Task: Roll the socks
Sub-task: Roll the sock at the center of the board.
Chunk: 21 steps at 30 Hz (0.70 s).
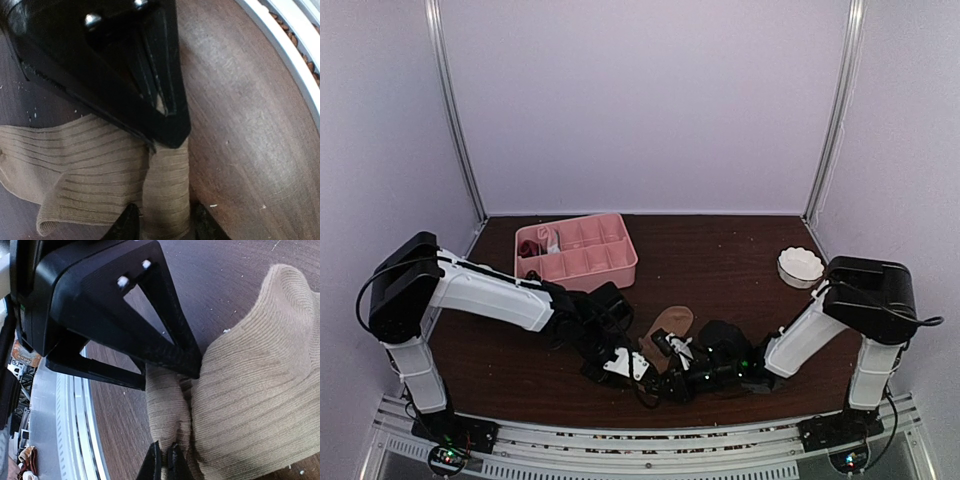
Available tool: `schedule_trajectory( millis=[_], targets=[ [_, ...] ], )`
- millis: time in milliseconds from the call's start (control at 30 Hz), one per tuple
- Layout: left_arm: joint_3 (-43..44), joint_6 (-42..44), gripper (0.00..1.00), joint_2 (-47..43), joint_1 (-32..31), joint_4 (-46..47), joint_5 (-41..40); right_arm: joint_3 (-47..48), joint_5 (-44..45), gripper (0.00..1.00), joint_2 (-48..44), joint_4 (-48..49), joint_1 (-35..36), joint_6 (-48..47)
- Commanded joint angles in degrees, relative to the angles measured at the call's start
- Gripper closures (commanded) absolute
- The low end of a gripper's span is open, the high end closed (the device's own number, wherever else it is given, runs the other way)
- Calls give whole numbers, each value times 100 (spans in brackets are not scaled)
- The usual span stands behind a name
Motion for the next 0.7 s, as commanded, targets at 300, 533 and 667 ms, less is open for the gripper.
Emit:
schedule_trajectory(
  millis=[300, 533, 667],
  targets=[
    [124, -84, 76, 229, -18, 0, 74, -262, 104, 95, 414, -1559, -151, 212],
    [265, -497, 72, 239, -18, -652, 577, -240, 150, 94, 385, -1477, -157, 331],
    [147, -560, 60, 131, -18, -558, 544, -215, 111, 94, 394, -1477, -163, 304]
  ],
)
